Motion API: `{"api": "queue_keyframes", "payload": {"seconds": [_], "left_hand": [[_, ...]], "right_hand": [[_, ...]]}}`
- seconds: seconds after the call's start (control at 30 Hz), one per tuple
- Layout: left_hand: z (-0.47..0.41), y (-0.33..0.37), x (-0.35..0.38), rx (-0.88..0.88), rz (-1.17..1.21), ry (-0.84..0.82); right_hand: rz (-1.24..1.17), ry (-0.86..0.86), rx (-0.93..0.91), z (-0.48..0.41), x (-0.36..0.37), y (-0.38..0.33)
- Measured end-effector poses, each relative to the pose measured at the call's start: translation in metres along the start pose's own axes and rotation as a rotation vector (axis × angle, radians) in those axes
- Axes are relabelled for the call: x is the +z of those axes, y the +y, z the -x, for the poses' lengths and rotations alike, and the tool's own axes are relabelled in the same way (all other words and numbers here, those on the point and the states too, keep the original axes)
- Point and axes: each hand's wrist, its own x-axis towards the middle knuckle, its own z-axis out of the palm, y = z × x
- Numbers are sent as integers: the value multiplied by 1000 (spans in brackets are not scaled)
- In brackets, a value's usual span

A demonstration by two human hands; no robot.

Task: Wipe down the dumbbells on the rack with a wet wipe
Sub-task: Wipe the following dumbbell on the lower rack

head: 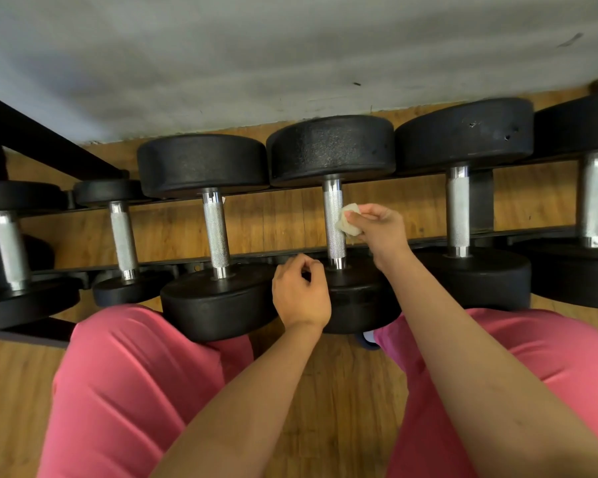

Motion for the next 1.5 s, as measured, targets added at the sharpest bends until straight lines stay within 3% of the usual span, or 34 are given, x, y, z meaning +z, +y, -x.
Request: {"api": "queue_keyframes", "payload": {"seconds": [0.17,0.53,0.7,1.0,1.13,1.23,1.5], "left_hand": [[0,-1,1,4,-9,2],[-2,-6,3,-2,1,1],[-1,-5,3,-6,-2,-1],[-2,-5,3,-14,-13,-1],[-2,-5,3,-22,-20,-3],[-2,-5,3,-19,-18,-2],[-3,-7,4,-1,-4,-1]], "right_hand": [[-70,-57,13,1,8,-2],[-302,141,3,-8,27,-11],[-299,49,55,-12,32,-17],[-385,115,95,-16,31,-20],[-155,185,-35,-17,32,-17],[-50,121,-93,-10,29,-15],[77,-28,-25,6,3,-1]]}}
